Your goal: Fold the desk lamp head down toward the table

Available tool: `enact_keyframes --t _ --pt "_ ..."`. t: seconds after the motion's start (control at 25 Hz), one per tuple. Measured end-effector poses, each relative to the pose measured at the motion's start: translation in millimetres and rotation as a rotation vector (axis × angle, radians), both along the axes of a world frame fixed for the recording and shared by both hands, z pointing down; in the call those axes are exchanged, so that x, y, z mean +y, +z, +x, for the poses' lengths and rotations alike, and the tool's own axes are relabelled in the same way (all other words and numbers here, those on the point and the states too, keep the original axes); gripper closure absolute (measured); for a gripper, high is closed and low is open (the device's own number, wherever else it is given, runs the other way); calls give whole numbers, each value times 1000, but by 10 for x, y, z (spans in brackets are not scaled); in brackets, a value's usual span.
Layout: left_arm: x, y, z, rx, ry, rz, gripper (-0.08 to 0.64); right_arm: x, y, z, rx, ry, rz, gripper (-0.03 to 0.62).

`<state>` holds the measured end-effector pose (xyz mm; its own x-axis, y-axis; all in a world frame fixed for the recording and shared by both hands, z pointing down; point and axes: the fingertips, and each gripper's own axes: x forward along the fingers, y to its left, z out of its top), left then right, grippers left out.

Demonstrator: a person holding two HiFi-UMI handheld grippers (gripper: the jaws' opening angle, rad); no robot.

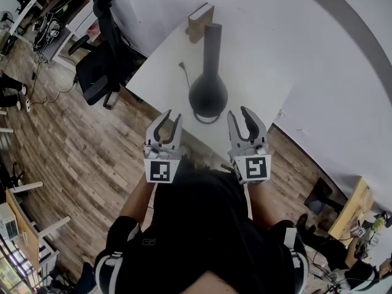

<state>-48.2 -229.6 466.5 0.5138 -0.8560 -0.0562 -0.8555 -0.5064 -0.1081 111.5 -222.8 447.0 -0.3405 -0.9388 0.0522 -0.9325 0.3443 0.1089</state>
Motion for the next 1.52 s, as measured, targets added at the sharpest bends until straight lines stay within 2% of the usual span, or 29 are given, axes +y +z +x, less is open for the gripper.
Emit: enact_keyframes --t 0.04,0.12,0.28,0.4,0.64,0.84,1.52 --pt "-9 -97 1 55 3 -21 453 3 -40 -3 -14 1 -4 453" --pt "-24 -260 15 100 18 -46 476 4 -111 -12 -44 2 -9 462" --pt "-15 -344 85 102 68 -122 532 34 -181 -34 -85 7 -18 477" --pt "15 -378 131 116 65 -182 535 72 -210 -72 -96 13 -25 494" --pt "63 -318 234 128 66 -232 535 159 -161 -158 -111 24 -39 552" --pt "86 -275 227 123 66 -243 535 201 -145 -200 -136 38 -44 580" --pt "117 -130 293 102 69 -258 535 254 -38 -157 -140 51 -82 581"
